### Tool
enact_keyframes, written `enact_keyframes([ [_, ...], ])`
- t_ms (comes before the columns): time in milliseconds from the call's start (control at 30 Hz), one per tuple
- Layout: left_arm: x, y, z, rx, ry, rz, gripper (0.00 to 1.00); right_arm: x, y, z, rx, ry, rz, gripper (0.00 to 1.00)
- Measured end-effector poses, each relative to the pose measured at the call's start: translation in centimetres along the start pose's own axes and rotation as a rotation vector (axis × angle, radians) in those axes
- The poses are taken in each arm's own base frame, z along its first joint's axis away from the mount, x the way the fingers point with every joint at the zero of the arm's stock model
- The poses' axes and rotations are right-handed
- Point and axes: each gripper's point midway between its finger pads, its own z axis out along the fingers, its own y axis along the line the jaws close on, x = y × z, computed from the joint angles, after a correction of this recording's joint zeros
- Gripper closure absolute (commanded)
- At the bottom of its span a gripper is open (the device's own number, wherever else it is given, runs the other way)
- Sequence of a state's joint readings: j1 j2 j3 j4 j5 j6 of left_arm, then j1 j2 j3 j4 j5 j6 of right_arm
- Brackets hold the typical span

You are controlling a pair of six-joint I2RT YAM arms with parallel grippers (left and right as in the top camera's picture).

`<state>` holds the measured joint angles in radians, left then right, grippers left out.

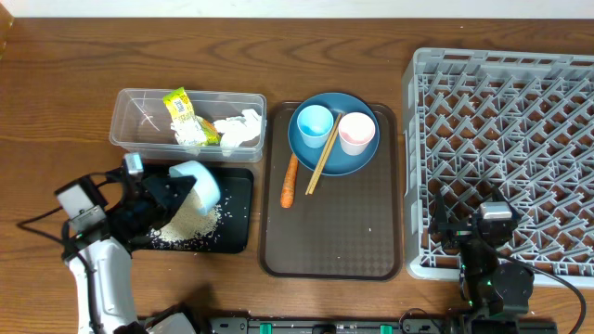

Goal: Sort waste into correct bins and load items into the dishwasher rack

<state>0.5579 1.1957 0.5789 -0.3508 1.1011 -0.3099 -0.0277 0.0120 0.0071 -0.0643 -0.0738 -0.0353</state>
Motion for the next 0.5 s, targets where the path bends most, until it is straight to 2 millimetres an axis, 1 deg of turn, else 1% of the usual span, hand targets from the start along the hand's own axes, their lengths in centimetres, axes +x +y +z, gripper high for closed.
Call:
enact_keyframes([
  [200, 1.0, 0.0, 1.5, -0.085, 0.027, -0.024, 0.94, 0.0, 0.0, 0.0, 0.000, 0.000, 0.000, 0.01],
  [500, 1.8, -1.1, 2.5, -0.197, -0.002, 0.059, 0.94, 0.0, 0.0, 0.0, 0.000, 0.000, 0.000, 0.01],
])
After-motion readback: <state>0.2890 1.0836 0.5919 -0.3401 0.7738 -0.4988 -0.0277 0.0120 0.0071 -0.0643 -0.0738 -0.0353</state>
